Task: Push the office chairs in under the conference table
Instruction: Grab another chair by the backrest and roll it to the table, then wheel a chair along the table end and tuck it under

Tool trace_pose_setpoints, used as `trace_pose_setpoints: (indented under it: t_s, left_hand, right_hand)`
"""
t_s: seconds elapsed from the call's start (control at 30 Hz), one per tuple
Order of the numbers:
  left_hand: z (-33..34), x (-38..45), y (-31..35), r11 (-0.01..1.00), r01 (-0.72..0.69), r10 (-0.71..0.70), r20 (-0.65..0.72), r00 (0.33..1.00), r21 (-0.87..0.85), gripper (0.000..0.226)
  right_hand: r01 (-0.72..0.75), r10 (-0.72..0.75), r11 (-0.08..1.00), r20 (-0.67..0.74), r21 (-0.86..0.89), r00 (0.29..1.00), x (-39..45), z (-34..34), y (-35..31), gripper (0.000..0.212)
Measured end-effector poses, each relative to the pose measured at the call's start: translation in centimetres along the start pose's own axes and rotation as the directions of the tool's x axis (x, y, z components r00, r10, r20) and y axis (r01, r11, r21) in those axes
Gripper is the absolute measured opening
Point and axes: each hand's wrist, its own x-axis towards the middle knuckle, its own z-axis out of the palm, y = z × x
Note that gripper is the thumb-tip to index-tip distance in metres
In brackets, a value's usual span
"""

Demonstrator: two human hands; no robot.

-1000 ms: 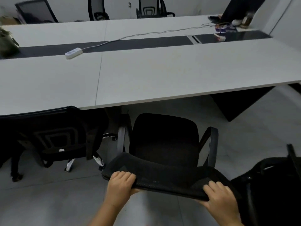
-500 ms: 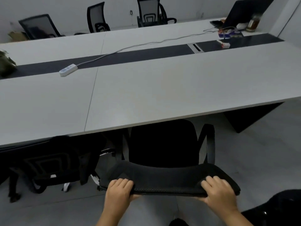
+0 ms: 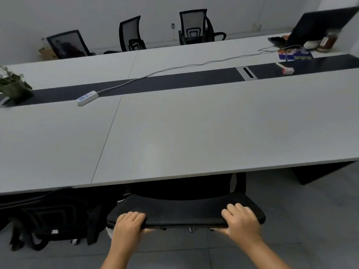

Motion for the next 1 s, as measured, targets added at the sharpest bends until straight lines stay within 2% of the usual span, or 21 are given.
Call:
trace_pose_setpoints:
  t_s: [0.13, 0.23, 0.4, 0.6, 0.73, 0.8, 0.87, 0.93, 1.0]
  left_hand:
    - [0.8, 2.0, -1.7, 1.000, 0.007, -0.007, 0.006, 1.000, 0.007, 0.050]
    - [1.3, 3.2, -2.7, 0.996, -0.025, 0.024, 0.009, 1.000, 0.088, 0.051]
    - [1.9, 4.2, -3.5, 0.990, -0.040, 0.044, -0.019, 0.999, 0.137, 0.051]
    - [2.3, 4.7, -3.3, 0.995, -0.027, 0.030, -0.031, 0.999, 0.096, 0.055]
    - [1.9, 3.7, -3.1, 0.999, -0.051, 0.049, 0.107, 0.993, 0.018, 0.054]
    - [0.9, 3.7, -2.0, 0.998, 0.013, 0.004, 0.258, 0.966, -0.063, 0.062]
    - [0.2, 3.7, -0.5, 0.984, 0.112, -0.054, 0.369, 0.928, -0.137, 0.074]
    - [-0.3, 4.0, 1.3, 0.951, 0.235, -0.109, 0.493, 0.863, -0.202, 0.062]
    - [-0.2, 4.4, 3.4, 0.922, 0.268, -0.093, 0.512, 0.854, -0.279, 0.037]
  right_hand:
    - [0.037, -0.037, 0.999, 0.009, 0.004, 0.999, 3.4, 0.9, 0.3, 0.056]
    - [0.058, -0.056, 0.998, -0.046, 0.040, 0.997, 5.2, 1.6, 0.5, 0.059]
    - [0.059, -0.041, 0.992, -0.154, 0.114, 0.987, 5.9, 2.6, 0.8, 0.078]
    - [-0.010, 0.019, 0.995, -0.085, 0.100, 0.996, 6.2, 2.2, 0.9, 0.083]
    - [-0.056, 0.059, 0.994, -0.024, 0.092, 0.998, 4.9, 2.0, 0.3, 0.081]
    - [-0.102, 0.097, 0.992, 0.072, 0.078, 0.993, 4.2, 1.5, 0.5, 0.077]
    - [-0.140, 0.129, 0.988, 0.157, 0.066, 0.979, 3.5, 0.7, 0.7, 0.062]
    - [-0.218, 0.191, 0.968, 0.198, 0.125, 0.961, 2.6, -0.1, 0.6, 0.056]
    - [-0.360, 0.312, 0.900, 0.215, 0.246, 0.925, 1.5, -1.1, 0.0, 0.056]
